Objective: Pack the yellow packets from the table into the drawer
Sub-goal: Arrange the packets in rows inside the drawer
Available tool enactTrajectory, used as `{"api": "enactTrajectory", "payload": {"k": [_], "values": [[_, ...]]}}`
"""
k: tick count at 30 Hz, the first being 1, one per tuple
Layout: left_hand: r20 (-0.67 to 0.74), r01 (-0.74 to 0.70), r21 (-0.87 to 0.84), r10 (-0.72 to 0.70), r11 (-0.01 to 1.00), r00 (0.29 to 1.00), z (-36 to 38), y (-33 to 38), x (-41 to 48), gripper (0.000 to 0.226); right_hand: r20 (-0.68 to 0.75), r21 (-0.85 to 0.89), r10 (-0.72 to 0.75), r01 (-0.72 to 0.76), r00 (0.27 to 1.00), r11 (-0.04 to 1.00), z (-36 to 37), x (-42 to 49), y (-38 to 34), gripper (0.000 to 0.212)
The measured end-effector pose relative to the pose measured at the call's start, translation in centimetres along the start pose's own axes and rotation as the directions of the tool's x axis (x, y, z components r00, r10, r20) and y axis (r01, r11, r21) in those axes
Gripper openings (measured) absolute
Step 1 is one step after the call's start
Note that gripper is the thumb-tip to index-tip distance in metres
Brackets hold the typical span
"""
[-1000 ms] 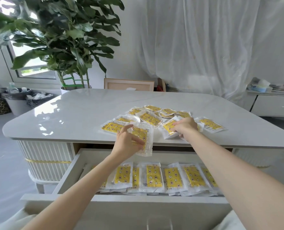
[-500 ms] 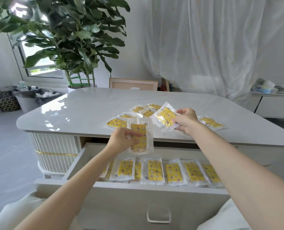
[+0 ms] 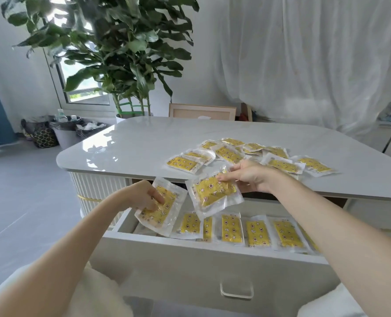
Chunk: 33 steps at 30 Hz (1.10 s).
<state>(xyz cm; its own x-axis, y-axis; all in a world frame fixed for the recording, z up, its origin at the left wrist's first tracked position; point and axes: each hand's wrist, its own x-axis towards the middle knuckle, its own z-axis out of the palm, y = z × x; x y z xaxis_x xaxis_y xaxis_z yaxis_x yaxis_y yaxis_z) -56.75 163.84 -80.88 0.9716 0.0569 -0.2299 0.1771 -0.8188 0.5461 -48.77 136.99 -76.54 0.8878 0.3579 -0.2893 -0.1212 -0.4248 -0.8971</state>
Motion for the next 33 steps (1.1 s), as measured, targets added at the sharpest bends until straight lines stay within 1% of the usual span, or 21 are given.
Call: {"api": "enactTrajectory", "payload": {"k": [2, 4, 6, 9, 11, 12, 14, 15, 17, 20, 22, 23, 24, 26, 27, 28, 30, 31, 33], "values": [[0.031, 0.067, 0.064, -0.069, 0.996, 0.997, 0.4, -0.7, 0.5, 0.031, 0.038, -0.065, 0.045, -0.043, 0.998, 0.997, 0.9, 0.4, 0.6, 0.044], [0.053, 0.121, 0.076, -0.125, 0.990, 0.991, 0.9, -1.2, 1.3, 0.039, 0.055, -0.127, 0.094, -0.087, 0.994, 0.988, 1.8, 0.9, 1.6, 0.044], [0.070, 0.173, 0.090, -0.180, 0.981, 0.981, 1.4, -1.7, 2.2, 0.043, 0.060, -0.187, 0.130, -0.116, 0.990, 0.975, 2.6, 1.4, 2.7, 0.036], [0.082, 0.232, 0.106, -0.241, 0.967, 0.967, 2.2, -2.6, 3.7, 0.049, 0.060, -0.192, 0.174, -0.160, 0.983, 0.968, 3.5, 2.5, 4.5, 0.027], [0.082, 0.258, 0.124, -0.269, 0.958, 0.960, 2.7, -3.3, 4.8, 0.048, 0.043, -0.190, 0.202, -0.191, 0.978, 0.963, 3.8, 3.3, 5.5, 0.023], [0.086, 0.263, 0.141, -0.276, 0.955, 0.957, 3.0, -3.5, 5.2, 0.045, 0.032, -0.190, 0.215, -0.206, 0.976, 0.960, 3.9, 3.7, 6.1, 0.020], [0.085, 0.263, 0.214, -0.286, 0.941, 0.954, 3.3, -3.8, 6.0, 0.035, 0.012, -0.163, 0.236, -0.231, 0.972, 0.959, 4.1, 4.5, 7.0, 0.018], [0.081, 0.266, 0.257, -0.295, 0.929, 0.952, 3.4, -3.7, 6.1, 0.034, 0.008, -0.143, 0.241, -0.238, 0.970, 0.961, 4.2, 4.8, 7.4, 0.019], [0.061, 0.250, 0.371, -0.292, 0.894, 0.954, 3.6, -4.0, 6.6, 0.048, 0.018, -0.125, 0.241, -0.237, 0.970, 0.963, 4.5, 5.5, 7.9, 0.029], [0.039, 0.237, 0.548, -0.308, 0.802, 0.951, 3.9, -3.7, 6.8, 0.066, 0.052, -0.086, 0.262, -0.257, 0.964, 0.962, 4.8, 6.4, 8.2, 0.054], [0.036, 0.231, 0.628, -0.325, 0.743, 0.945, 4.1, -3.0, 6.4, 0.069, 0.095, -0.031, 0.268, -0.267, 0.959, 0.963, 4.8, 7.0, 8.4, 0.070], [0.031, 0.216, 0.669, -0.318, 0.711, 0.948, 4.2, -2.6, 6.2, 0.069, 0.112, 0.003, 0.266, -0.268, 0.957, 0.963, 4.8, 7.3, 8.4, 0.075], [0.039, 0.193, 0.696, -0.305, 0.692, 0.952, 4.3, -2.3, 6.0, 0.071, 0.126, 0.031, 0.266, -0.272, 0.956, 0.962, 4.9, 7.5, 8.5, 0.078], [0.129, 0.110, 0.720, -0.287, 0.686, 0.949, 4.6, -1.8, 5.9, 0.087, 0.143, 0.087, 0.272, -0.286, 0.952, 0.954, 4.8, 8.0, 9.0, 0.085], [0.197, 0.056, 0.724, -0.284, 0.688, 0.939, 4.9, -1.7, 6.0, 0.097, 0.163, 0.127, 0.280, -0.302, 0.946, 0.945, 4.8, 8.3, 9.3, 0.080], [0.258, 0.011, 0.728, -0.289, 0.685, 0.922, 5.2, -1.7, 6.2, 0.103, 0.189, 0.173, 0.287, -0.319, 0.939, 0.932, 4.8, 8.4, 9.5, 0.065], [0.319, -0.047, 0.750, -0.298, 0.660, 0.900, 6.1, -2.0, 6.7, 0.106, 0.220, 0.229, 0.301, -0.349, 0.928, 0.909, 4.5, 8.5, 9.7, 0.030], [0.323, -0.064, 0.760, -0.291, 0.646, 0.901, 6.4, -2.1, 7.0, 0.105, 0.219, 0.243, 0.305, -0.355, 0.927, 0.903, 4.5, 8.5, 9.6, 0.021], [0.314, -0.090, 0.772, -0.255, 0.629, 0.914, 6.6, -2.3, 7.1, 0.099, 0.188, 0.283, 0.305, -0.348, 0.934, 0.894, 4.4, 8.5, 9.4, 0.016]]}}
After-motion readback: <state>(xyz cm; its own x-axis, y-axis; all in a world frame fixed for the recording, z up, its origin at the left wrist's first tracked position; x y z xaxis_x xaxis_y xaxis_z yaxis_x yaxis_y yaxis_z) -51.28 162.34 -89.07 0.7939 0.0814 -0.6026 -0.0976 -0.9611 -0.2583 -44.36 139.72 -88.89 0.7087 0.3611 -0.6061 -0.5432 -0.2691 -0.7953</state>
